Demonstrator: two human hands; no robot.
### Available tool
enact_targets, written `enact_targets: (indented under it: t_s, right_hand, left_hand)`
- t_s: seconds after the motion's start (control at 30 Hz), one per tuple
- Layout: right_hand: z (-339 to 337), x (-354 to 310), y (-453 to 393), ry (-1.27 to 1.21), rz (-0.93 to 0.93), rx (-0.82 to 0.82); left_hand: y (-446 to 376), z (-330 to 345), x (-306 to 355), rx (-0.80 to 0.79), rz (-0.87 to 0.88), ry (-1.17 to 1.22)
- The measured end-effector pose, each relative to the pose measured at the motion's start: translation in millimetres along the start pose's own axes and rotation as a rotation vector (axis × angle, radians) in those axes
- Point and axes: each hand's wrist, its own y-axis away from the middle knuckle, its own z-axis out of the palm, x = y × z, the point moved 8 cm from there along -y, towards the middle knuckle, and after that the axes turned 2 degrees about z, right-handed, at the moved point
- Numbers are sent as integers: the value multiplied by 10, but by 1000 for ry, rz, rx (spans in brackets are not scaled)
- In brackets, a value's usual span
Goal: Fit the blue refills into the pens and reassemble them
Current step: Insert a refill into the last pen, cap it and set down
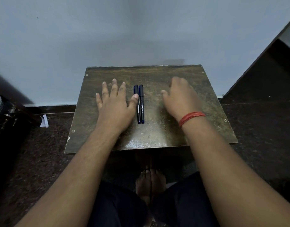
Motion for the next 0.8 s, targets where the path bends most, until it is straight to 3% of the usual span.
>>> enact_targets:
  t_s: [0.23,0.53,0.8]
  right_hand:
    - [43,622,25,70,221,-101]
    - [304,-5,85,13,78,-131]
    - [312,-27,100,-5,84,-148]
  left_hand:
    - [-11,73,54,-34,34,-8]
    - [-4,49,6,-28,-5,24]
    - [-11,79,34,-40,-6,15]
